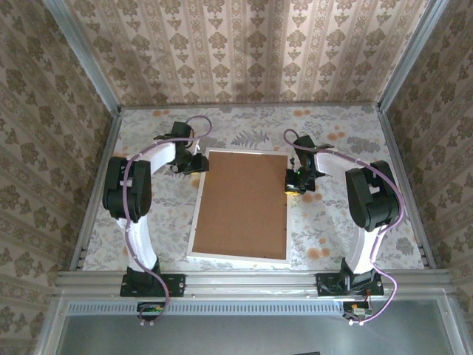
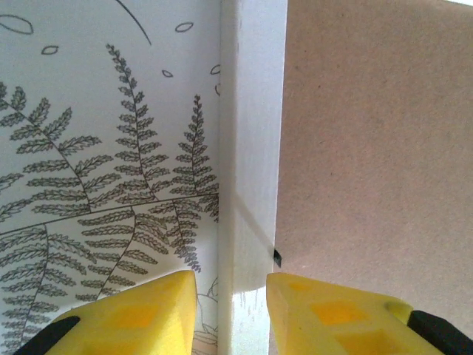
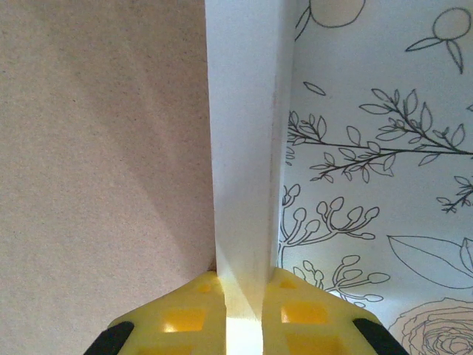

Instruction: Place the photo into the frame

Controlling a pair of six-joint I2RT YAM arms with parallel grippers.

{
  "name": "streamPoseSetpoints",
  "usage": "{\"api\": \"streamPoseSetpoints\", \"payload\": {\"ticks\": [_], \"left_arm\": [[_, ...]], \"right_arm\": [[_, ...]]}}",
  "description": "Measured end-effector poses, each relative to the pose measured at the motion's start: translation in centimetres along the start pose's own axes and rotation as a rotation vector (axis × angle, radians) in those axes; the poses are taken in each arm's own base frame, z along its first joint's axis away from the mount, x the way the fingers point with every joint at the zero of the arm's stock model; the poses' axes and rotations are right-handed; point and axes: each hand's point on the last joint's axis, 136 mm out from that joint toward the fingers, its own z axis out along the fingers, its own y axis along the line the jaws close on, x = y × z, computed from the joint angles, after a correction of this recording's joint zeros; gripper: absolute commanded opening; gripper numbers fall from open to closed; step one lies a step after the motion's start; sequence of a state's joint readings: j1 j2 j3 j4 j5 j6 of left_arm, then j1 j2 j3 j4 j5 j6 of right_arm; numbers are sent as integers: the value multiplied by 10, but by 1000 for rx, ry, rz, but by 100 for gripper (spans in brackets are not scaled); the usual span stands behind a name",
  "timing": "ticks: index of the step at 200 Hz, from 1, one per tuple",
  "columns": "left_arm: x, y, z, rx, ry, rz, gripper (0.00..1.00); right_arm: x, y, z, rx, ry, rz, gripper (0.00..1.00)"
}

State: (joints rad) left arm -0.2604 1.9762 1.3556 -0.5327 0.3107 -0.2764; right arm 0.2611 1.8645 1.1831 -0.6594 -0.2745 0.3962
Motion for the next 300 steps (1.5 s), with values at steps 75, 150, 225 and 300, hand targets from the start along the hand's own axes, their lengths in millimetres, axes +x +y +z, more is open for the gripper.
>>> {"api": "streamPoseSetpoints", "payload": {"ticks": [75, 150, 225, 300], "left_arm": [[-6, -1, 8, 29, 6, -7, 40], [-6, -7, 12, 23, 36, 20, 44], [-9, -18, 19, -41, 65, 109, 47], [-7, -21, 24, -113, 77, 169, 52]], "right_arm": [[0, 0, 0, 0, 2, 0, 15], [0, 0, 0, -1, 1, 0, 14], [0, 1, 0, 10, 19, 1, 14], [0, 1, 0, 15, 24, 1, 13]]}}
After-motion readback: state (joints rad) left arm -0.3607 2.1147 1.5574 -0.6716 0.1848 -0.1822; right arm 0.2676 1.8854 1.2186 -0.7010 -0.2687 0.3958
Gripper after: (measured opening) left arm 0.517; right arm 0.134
